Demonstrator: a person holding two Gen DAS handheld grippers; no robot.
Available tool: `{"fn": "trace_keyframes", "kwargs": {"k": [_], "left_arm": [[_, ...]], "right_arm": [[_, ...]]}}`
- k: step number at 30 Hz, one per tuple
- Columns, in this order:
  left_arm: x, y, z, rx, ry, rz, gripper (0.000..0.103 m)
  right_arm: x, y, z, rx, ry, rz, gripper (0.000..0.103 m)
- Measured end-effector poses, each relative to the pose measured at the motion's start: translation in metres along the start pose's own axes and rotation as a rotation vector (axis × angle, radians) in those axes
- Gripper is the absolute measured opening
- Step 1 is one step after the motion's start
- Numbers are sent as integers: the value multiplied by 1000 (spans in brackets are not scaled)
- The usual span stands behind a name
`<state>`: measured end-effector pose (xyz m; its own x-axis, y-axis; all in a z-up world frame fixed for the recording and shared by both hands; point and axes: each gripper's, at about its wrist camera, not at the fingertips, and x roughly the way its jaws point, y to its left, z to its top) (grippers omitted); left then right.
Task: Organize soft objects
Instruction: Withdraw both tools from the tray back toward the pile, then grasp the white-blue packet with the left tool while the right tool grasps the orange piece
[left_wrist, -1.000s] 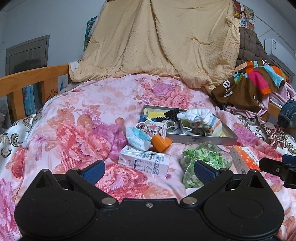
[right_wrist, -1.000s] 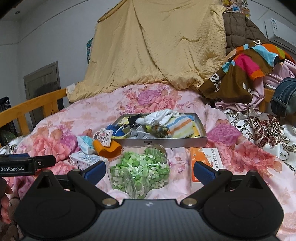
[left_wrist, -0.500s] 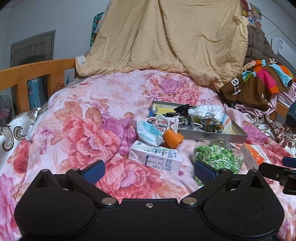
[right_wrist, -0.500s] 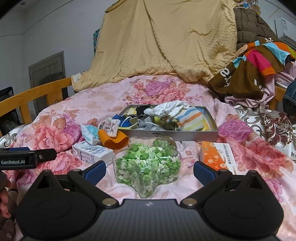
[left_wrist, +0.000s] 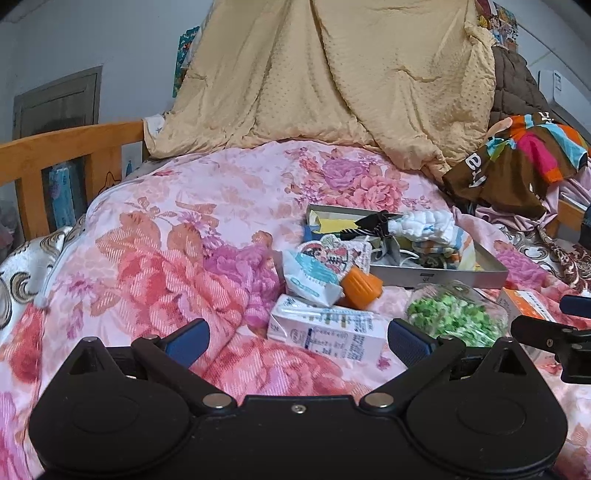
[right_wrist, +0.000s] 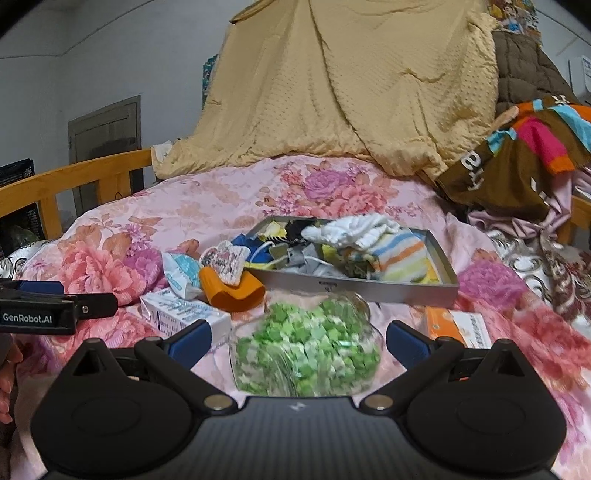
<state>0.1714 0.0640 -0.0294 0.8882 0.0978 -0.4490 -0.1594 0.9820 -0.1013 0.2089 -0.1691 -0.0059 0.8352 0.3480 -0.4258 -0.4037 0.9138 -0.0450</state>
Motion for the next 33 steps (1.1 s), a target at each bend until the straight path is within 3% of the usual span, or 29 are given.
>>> {"fn": "trace_keyframes", "kwargs": {"k": [18, 25, 33], "left_arm": [[71, 19, 30, 4, 34, -72, 102], [101, 22, 42, -36, 53, -111, 102], [126, 26, 52, -79, 83, -144, 102]], "right_arm": [[73, 21, 12, -122, 8, 86, 103], [92, 37, 22, -202, -19, 124, 103], [121, 51, 36, -257, 25, 187, 99]]}}
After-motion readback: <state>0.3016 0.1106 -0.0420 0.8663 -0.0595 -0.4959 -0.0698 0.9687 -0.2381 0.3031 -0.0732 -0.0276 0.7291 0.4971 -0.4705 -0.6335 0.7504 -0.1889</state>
